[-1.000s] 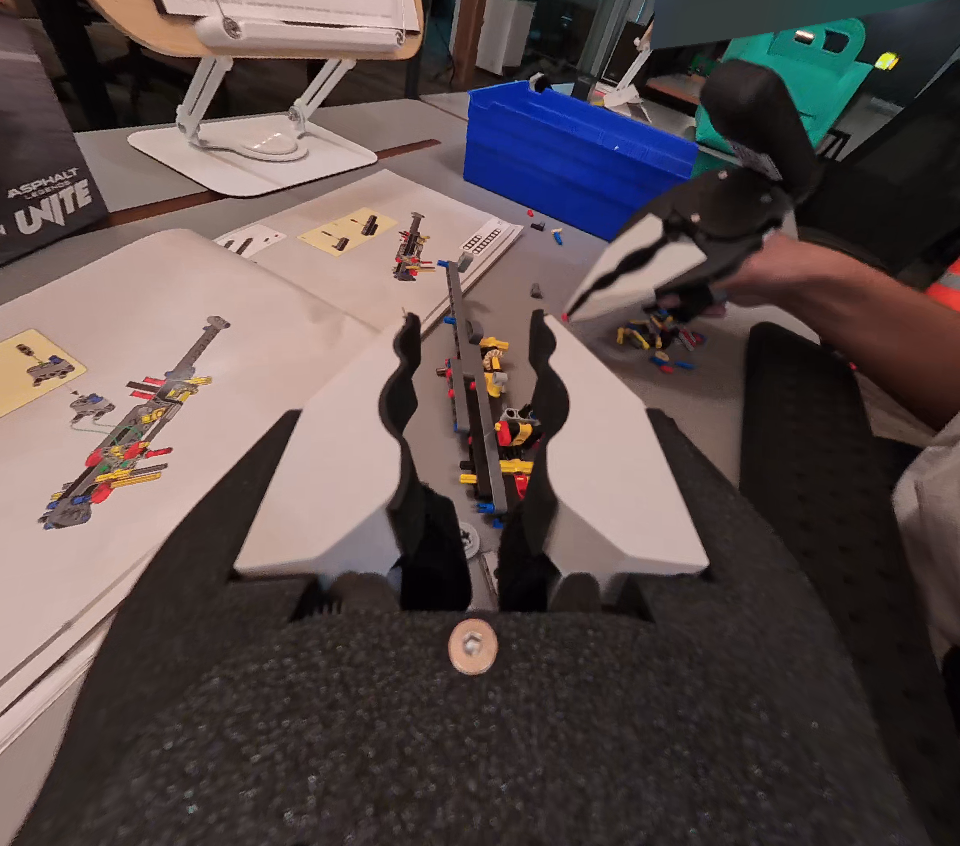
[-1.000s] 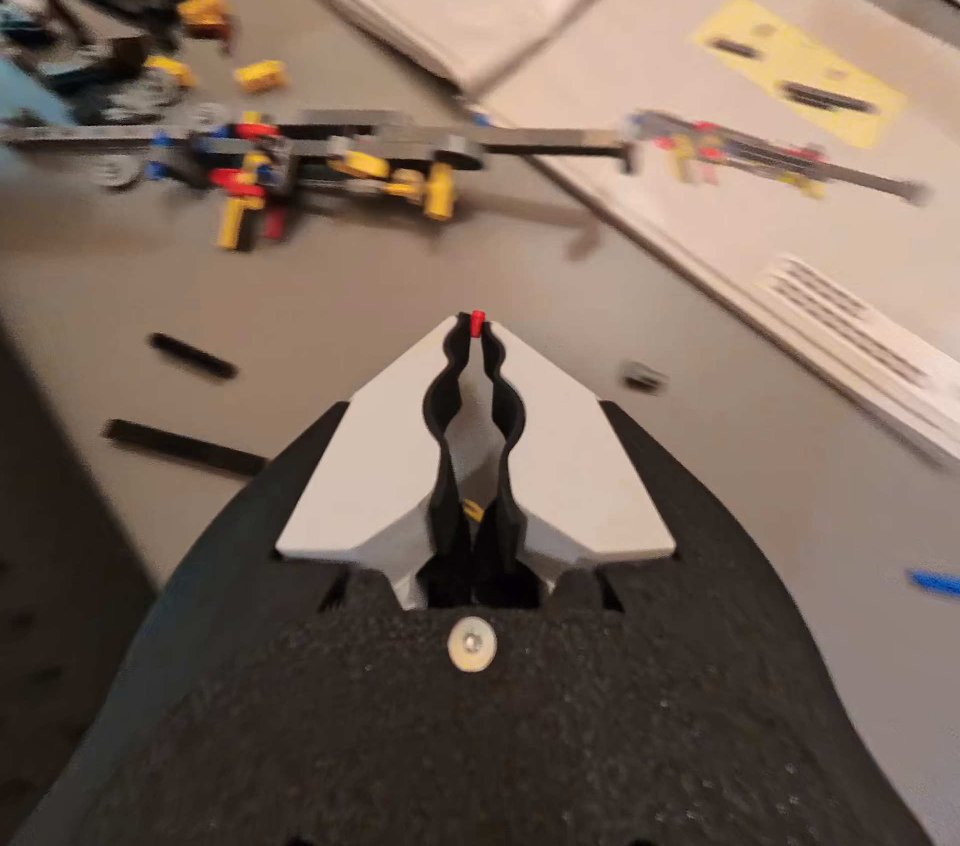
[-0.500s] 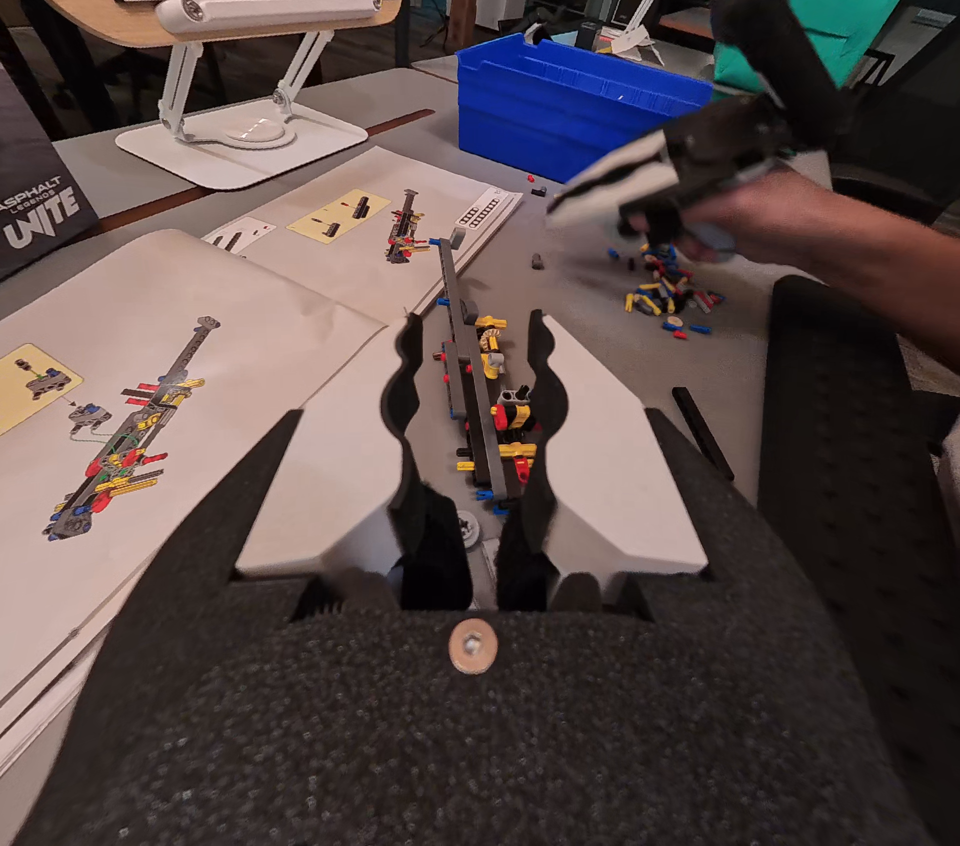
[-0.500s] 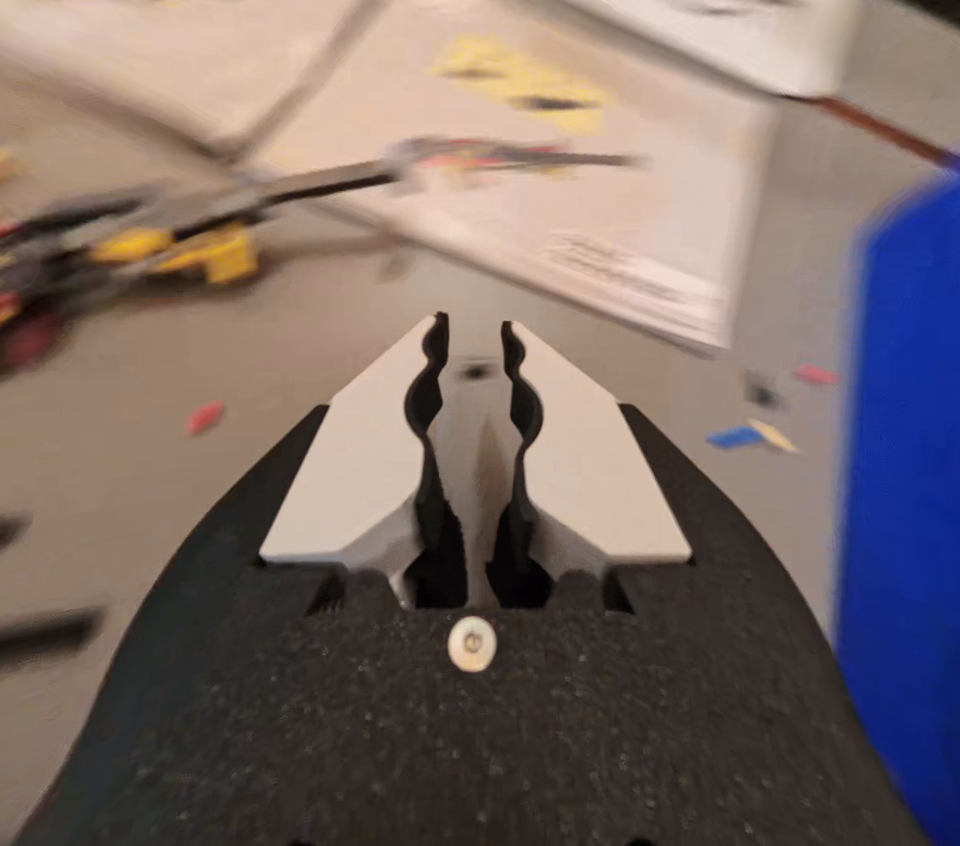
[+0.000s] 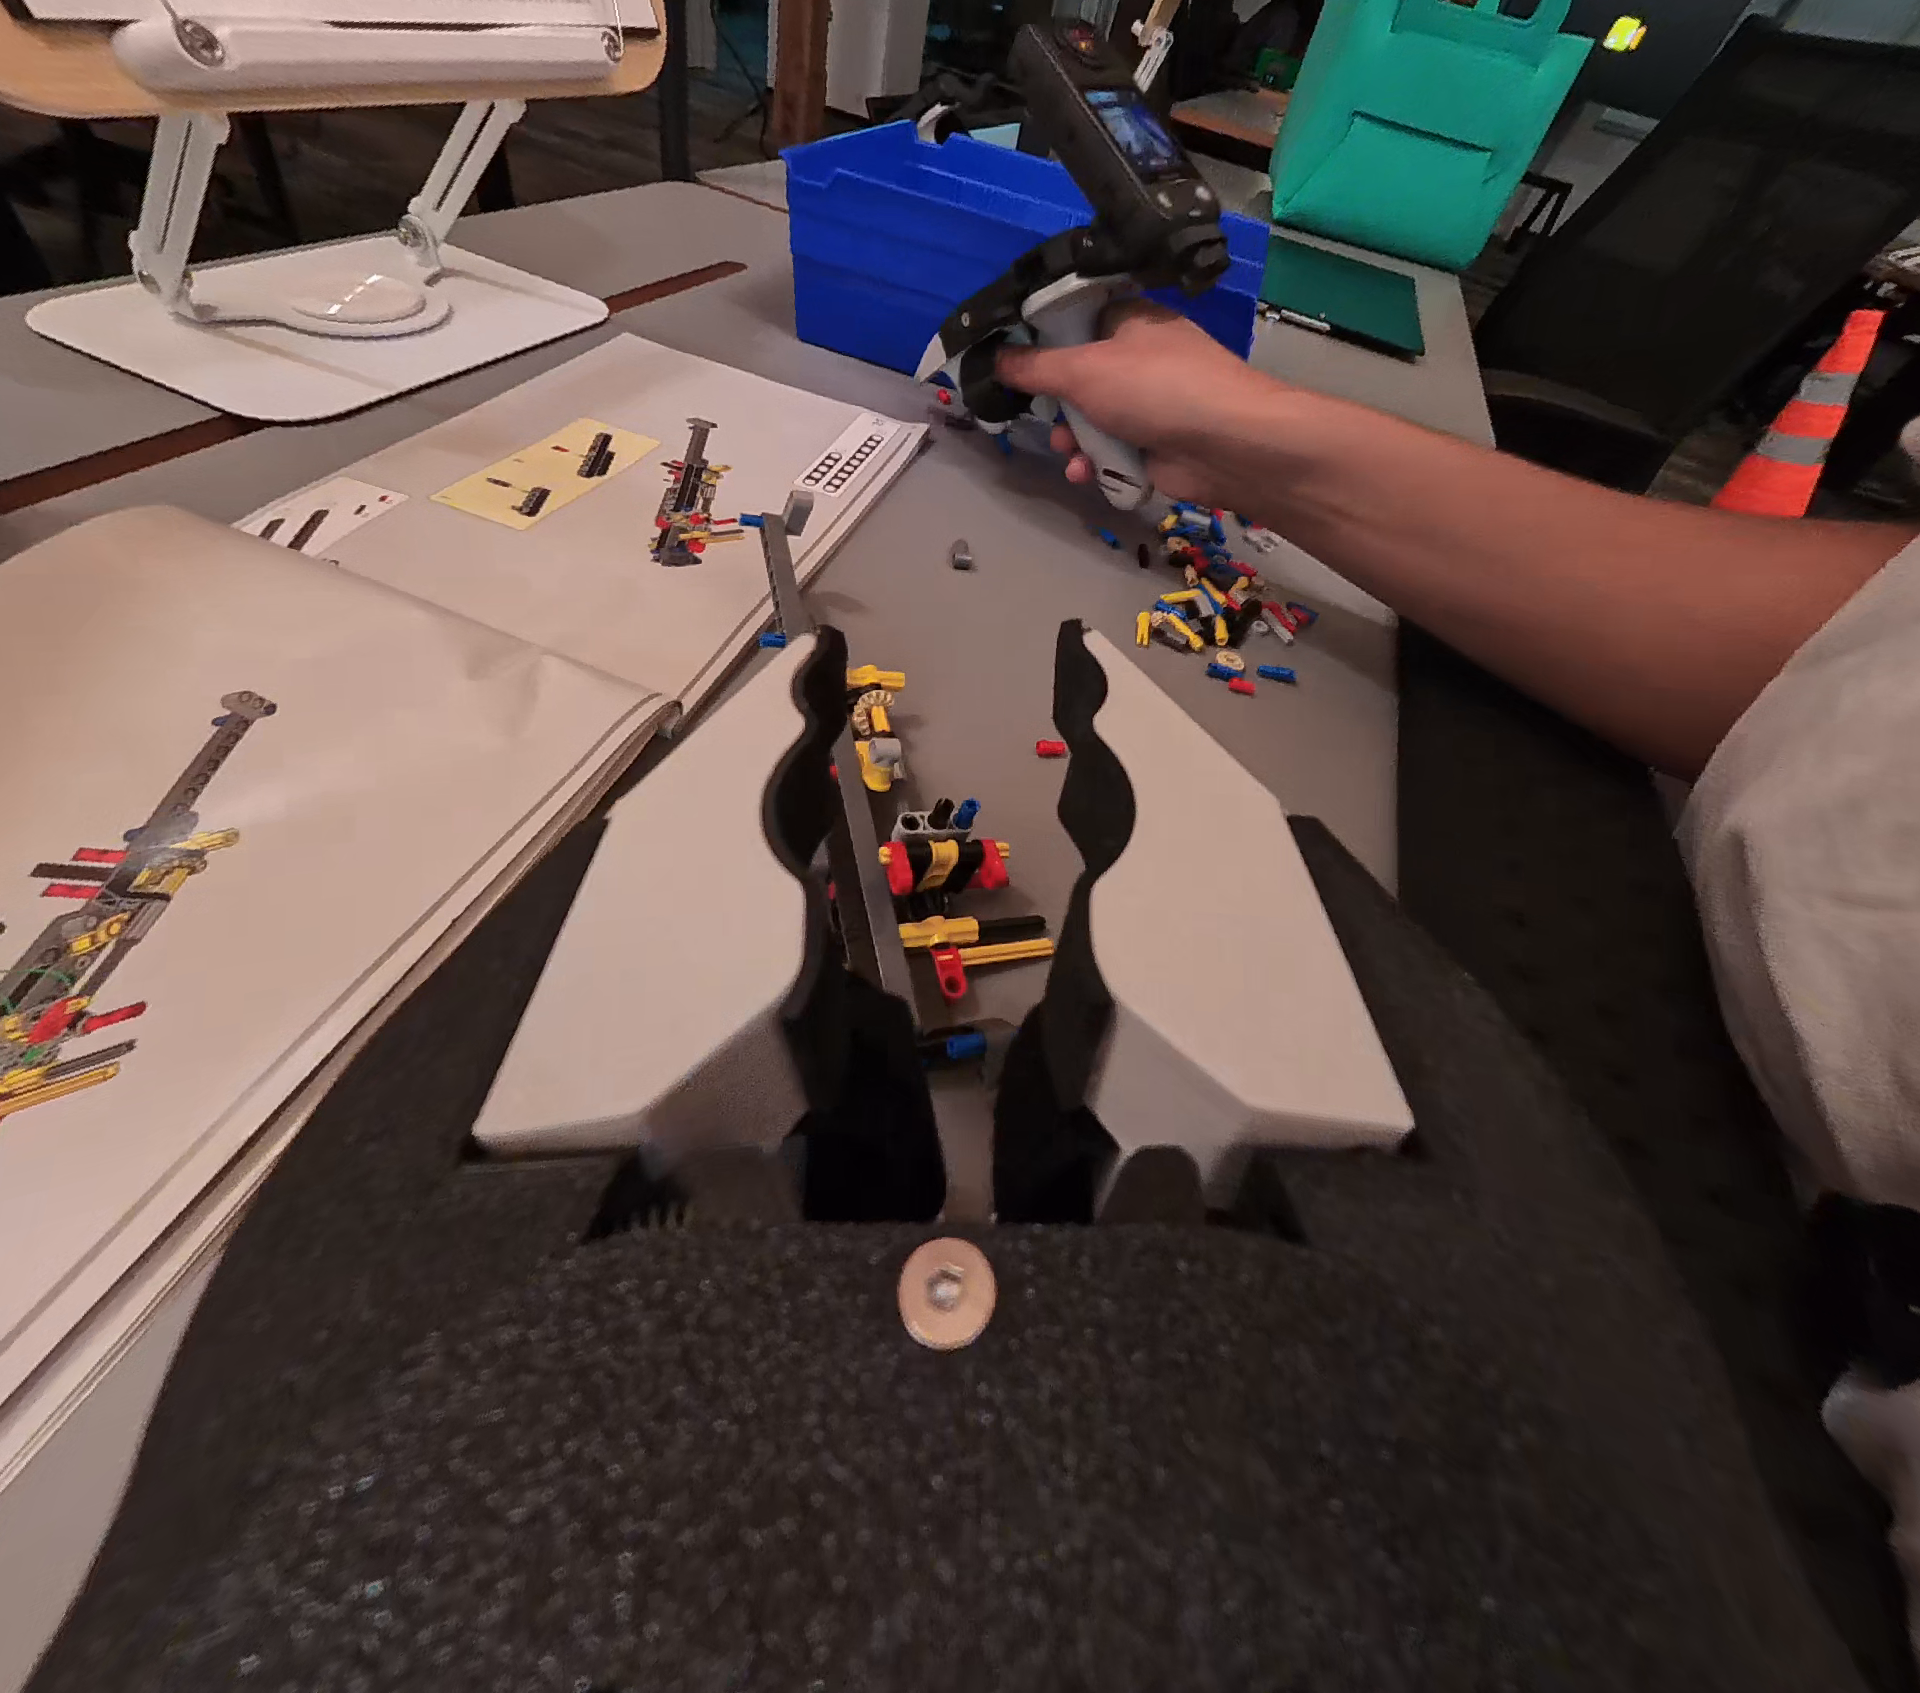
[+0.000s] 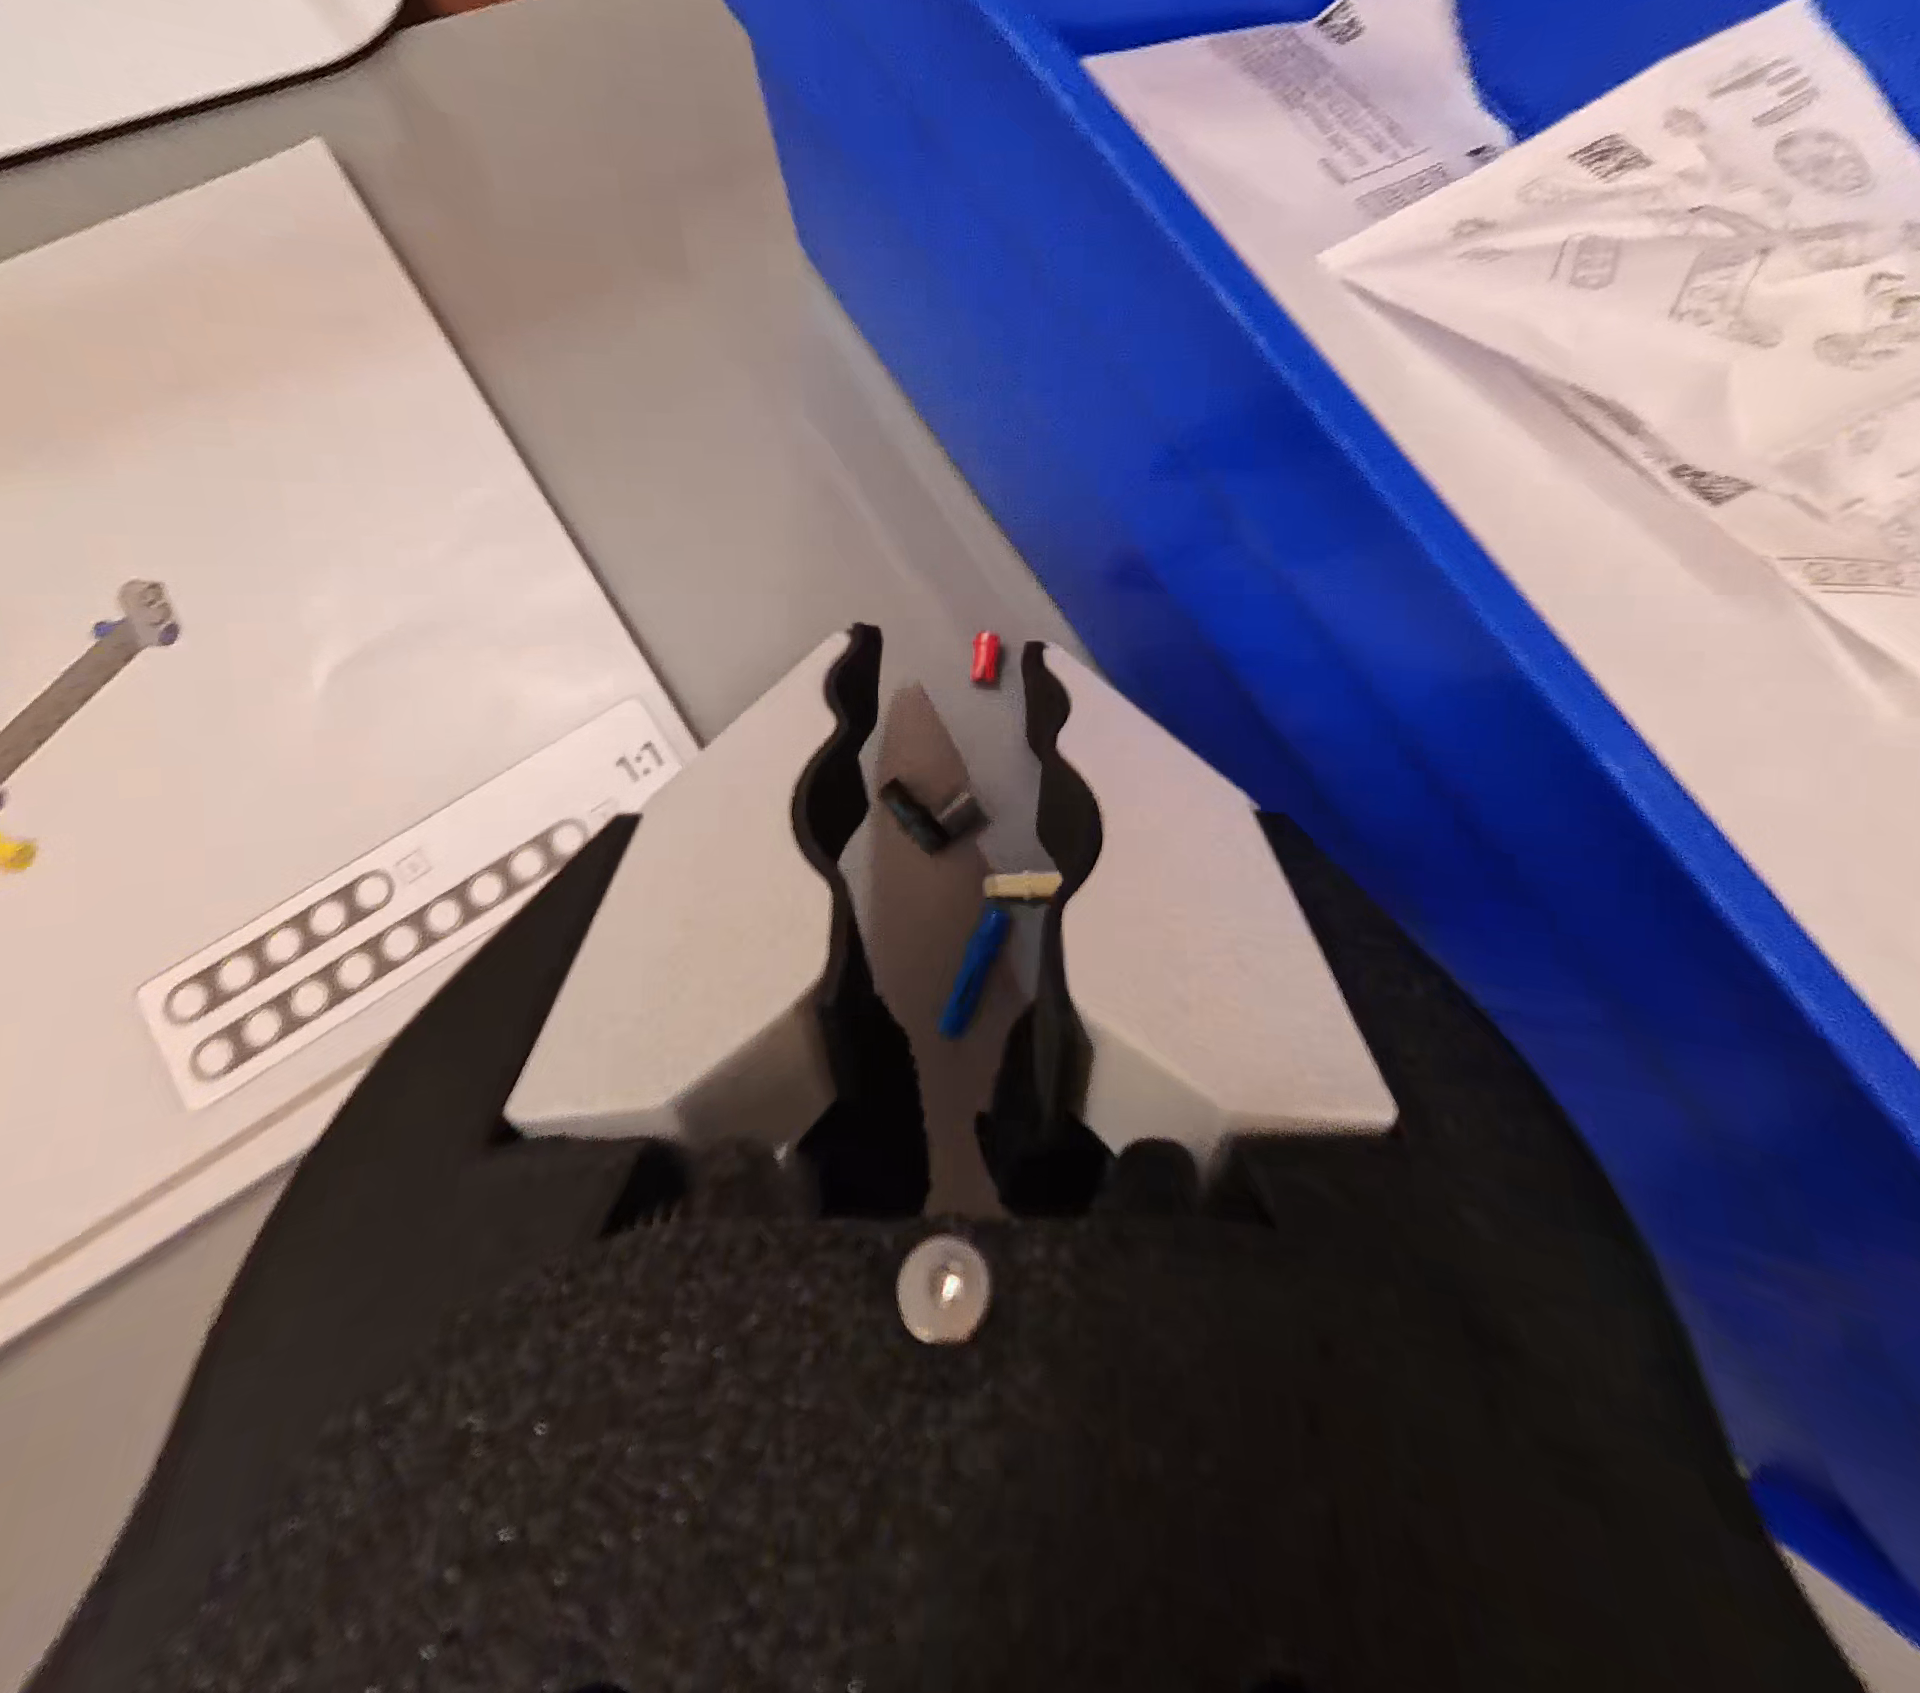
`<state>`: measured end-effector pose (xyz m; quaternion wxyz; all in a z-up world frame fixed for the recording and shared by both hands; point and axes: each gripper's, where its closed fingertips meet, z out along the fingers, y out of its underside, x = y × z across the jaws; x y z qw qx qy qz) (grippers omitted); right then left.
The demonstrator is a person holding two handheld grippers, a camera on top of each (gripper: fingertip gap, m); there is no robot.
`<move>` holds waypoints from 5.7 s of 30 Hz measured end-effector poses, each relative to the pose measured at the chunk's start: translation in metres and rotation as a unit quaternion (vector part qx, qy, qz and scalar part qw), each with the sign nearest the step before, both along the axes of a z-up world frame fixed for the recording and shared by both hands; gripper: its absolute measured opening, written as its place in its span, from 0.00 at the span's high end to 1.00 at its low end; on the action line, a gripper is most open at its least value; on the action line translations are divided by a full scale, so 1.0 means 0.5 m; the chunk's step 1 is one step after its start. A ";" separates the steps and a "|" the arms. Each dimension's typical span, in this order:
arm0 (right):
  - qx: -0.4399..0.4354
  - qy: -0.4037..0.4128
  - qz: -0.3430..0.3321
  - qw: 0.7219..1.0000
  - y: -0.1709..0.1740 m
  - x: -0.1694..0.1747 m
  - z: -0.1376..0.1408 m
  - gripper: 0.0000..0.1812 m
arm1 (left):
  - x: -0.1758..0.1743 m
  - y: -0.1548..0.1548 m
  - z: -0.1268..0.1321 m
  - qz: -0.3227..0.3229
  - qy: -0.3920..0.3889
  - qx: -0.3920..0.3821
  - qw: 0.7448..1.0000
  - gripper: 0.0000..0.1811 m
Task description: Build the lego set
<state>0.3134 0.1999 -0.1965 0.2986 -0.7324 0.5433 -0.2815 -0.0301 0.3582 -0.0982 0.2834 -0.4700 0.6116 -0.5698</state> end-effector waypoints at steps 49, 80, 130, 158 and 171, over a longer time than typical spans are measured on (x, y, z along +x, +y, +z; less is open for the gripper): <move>0.053 0.057 0.586 0.806 0.123 -0.527 0.000 0.92 | 0.014 0.019 -0.049 0.031 0.040 0.062 0.997 0.80; -0.063 0.010 0.235 0.970 0.016 -0.053 -0.024 0.86 | 0.015 0.020 -0.056 0.026 0.050 0.055 0.997 0.80; 0.006 0.076 0.478 0.875 0.102 -0.548 0.001 0.92 | 0.012 0.006 -0.058 0.019 0.050 0.068 0.996 0.80; -0.039 0.035 0.387 0.921 -0.079 -0.351 -0.019 0.91 | 0.017 -0.013 -0.090 0.009 0.069 0.119 0.990 0.80; -0.040 0.034 0.389 0.920 -0.079 -0.349 -0.015 0.97 | 0.016 -0.009 -0.084 0.013 0.064 0.119 0.991 0.80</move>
